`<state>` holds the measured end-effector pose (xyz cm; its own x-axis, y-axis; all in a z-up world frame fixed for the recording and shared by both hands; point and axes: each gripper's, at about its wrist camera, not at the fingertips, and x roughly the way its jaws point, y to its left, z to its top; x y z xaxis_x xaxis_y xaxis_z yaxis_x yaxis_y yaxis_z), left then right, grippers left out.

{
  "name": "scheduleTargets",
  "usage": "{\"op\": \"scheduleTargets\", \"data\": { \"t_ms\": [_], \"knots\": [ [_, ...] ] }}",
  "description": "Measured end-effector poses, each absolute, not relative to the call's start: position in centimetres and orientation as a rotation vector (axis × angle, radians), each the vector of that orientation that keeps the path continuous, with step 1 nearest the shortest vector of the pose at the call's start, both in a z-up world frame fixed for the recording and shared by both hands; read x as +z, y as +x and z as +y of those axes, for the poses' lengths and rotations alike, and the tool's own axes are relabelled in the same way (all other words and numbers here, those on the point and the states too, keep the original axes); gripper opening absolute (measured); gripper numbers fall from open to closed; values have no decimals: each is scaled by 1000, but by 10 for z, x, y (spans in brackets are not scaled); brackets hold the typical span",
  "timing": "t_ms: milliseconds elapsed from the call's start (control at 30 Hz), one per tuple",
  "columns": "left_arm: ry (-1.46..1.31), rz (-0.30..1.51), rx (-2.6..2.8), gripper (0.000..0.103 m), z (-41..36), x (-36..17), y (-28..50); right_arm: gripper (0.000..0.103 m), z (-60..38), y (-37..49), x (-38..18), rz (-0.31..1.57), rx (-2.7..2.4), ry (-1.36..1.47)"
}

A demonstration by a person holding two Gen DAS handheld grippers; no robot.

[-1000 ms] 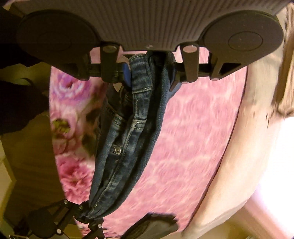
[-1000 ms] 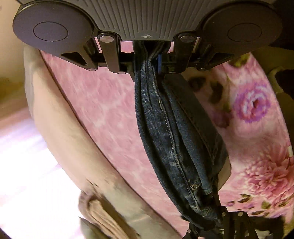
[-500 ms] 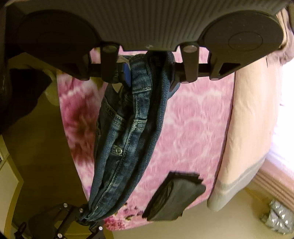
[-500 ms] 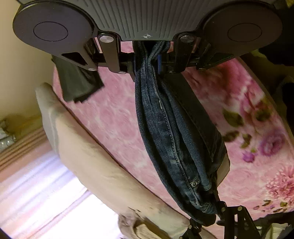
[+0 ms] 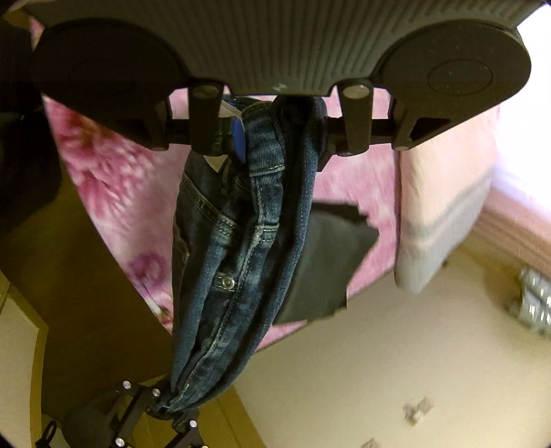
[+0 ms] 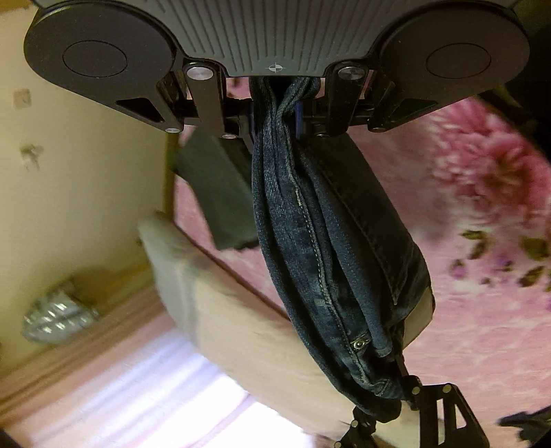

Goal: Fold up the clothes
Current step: 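Carry the jeans bundle with both grippers and lower it onto the dark folded cloth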

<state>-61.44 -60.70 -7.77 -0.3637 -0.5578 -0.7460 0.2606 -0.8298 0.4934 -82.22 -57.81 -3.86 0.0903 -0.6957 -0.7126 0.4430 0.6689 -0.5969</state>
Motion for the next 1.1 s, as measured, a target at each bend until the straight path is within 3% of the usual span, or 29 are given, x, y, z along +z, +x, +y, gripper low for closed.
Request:
{"op": "scheduleTargets", "data": {
  "t_ms": [300,633,767,933,1033,1100],
  "knots": [
    [1285,-519,-2172,35,-732,-58,-701,18,-708,-896,-15,1176,-950,-305],
    [1230,-558,-1907,34,-901,-78,-806,19,-926,-980,-48,1037,-899,-473],
    [1274,-537,-1847,34,-911,-154,-822,19,-952,-991,-118,1012,-858,-482],
    [1488,-416,-1872,33,-889,-278,-838,19,-942,-998,-240,1177,-695,-309],
    [1525,-434,-1856,32,-872,-313,-843,19,-929,-1008,-259,1171,-684,-274],
    [1530,-427,-1868,33,-877,-306,-841,19,-929,-1010,-253,1161,-680,-260]
  ]
}}
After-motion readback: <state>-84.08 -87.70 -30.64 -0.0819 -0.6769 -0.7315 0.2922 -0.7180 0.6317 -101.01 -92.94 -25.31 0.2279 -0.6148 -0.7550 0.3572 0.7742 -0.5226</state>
